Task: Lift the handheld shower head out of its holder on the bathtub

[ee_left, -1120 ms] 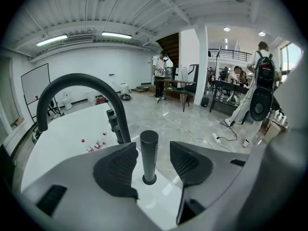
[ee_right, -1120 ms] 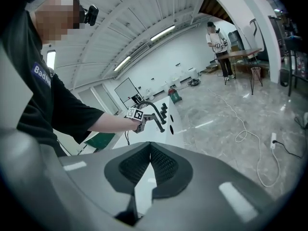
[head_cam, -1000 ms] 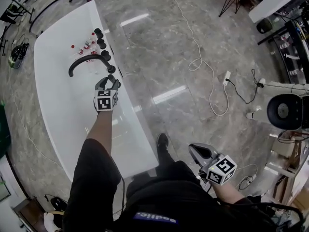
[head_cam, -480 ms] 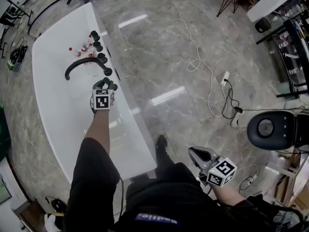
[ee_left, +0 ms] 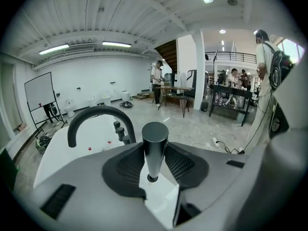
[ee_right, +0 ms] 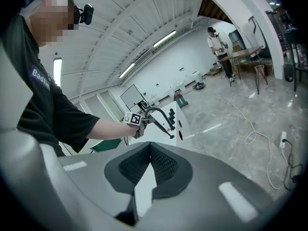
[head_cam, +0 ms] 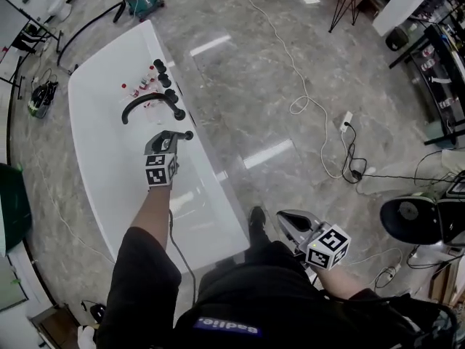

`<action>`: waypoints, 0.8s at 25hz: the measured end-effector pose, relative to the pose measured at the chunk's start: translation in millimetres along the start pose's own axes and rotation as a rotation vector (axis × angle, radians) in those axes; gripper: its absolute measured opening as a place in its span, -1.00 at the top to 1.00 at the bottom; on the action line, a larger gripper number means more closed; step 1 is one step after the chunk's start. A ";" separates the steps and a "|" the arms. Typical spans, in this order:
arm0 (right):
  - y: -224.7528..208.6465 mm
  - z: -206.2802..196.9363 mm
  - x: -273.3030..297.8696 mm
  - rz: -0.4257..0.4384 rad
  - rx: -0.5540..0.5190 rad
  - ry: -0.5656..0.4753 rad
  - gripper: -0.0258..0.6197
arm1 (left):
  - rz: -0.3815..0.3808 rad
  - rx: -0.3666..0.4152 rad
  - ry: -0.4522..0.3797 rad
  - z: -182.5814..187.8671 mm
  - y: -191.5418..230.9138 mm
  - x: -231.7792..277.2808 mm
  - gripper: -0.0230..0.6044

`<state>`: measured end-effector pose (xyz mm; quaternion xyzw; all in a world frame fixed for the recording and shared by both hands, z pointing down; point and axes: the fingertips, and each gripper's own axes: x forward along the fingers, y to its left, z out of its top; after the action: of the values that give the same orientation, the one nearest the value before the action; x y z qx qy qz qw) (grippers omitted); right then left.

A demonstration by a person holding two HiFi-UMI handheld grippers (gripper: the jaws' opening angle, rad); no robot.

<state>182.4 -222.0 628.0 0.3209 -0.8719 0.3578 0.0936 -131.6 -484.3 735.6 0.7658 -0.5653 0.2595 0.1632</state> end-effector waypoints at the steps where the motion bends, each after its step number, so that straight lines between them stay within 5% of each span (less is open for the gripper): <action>1: 8.1 1.8 2.0 0.011 -0.006 -0.006 0.92 | -0.008 -0.008 -0.022 5.8 -0.6 -12.8 0.50; 20: 161.3 -9.4 16.1 0.143 -0.099 -0.050 0.92 | -0.130 0.016 -0.254 3.8 -39.5 -248.8 0.50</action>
<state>68.3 -136.7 550.2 0.2618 -0.9113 0.3117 0.0617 -149.6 -279.9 589.4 0.8287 -0.5286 0.1539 0.1008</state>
